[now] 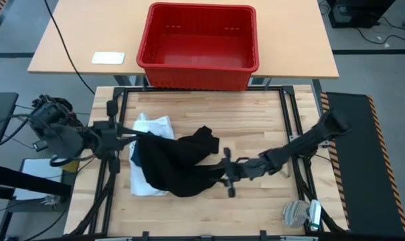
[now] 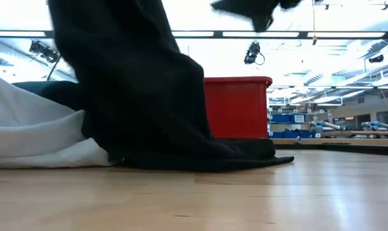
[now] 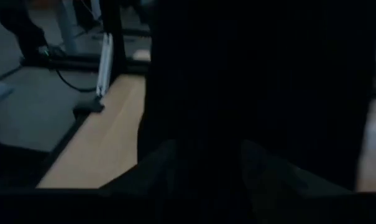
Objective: Fold laundry
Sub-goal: Fold the black shirt
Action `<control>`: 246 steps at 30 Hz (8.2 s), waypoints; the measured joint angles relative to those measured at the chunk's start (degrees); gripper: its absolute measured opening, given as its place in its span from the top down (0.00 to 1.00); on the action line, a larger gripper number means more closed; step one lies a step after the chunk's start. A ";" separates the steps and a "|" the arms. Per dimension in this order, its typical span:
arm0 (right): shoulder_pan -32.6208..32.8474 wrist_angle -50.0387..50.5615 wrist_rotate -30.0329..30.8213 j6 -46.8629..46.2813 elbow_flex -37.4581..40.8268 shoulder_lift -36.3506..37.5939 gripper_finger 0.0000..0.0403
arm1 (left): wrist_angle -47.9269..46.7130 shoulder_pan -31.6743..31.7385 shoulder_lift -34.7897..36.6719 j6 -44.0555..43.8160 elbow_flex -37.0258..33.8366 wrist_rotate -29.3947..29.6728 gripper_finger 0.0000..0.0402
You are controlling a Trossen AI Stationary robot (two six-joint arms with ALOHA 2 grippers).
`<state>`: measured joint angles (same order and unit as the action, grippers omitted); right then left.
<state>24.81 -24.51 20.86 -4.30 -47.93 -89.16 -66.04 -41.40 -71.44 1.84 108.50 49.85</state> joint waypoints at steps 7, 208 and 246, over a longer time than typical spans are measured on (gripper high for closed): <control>-1.70 -7.97 -3.86 -4.69 -0.05 -12.70 0.38 | -4.49 4.08 -0.78 -6.80 -11.89 -0.75 0.83; -5.23 25.03 0.07 -43.48 15.05 28.69 0.65 | 32.14 -6.45 -13.97 -4.55 -50.70 -14.32 0.50; 1.00 6.19 20.05 -26.38 15.05 19.04 0.65 | 9.53 -5.38 -25.27 -18.82 -43.14 -14.55 0.97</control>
<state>25.80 -18.32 40.91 -30.68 -32.88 -70.13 -56.51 -46.78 -96.71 -16.98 65.36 35.30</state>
